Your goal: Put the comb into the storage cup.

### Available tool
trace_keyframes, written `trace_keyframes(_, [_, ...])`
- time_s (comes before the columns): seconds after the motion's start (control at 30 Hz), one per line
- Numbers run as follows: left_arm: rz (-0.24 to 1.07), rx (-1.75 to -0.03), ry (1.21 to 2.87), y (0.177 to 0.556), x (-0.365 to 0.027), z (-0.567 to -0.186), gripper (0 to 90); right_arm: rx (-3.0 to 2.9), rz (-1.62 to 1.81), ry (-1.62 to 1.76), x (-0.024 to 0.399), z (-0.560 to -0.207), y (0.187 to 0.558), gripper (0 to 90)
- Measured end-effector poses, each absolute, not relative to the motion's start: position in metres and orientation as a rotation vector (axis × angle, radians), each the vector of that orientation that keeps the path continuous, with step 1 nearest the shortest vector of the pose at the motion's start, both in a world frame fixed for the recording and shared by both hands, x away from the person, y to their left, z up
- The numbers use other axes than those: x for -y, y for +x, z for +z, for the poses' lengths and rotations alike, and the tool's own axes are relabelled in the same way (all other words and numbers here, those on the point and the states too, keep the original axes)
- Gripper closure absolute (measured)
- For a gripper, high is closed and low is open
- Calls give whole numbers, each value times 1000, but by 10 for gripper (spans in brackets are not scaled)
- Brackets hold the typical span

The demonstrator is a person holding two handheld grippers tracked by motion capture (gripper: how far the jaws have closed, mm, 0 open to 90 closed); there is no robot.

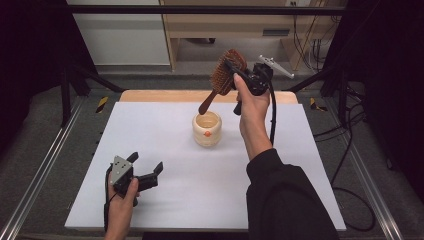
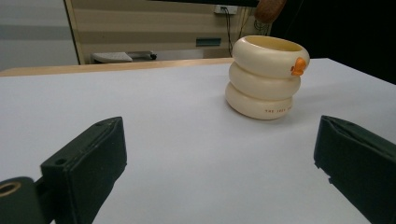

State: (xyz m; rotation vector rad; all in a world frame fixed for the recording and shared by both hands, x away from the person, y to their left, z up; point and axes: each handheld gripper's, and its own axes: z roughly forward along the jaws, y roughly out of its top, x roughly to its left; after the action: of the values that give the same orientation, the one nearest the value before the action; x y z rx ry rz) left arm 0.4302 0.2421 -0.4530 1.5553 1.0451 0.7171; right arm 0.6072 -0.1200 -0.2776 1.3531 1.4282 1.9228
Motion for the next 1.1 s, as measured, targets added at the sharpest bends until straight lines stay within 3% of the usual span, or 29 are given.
trace_keyframes(1.1, [717, -1043, 1558, 430, -242, -453, 20, -1512, 1845, 1351, 120, -292, 609, 505])
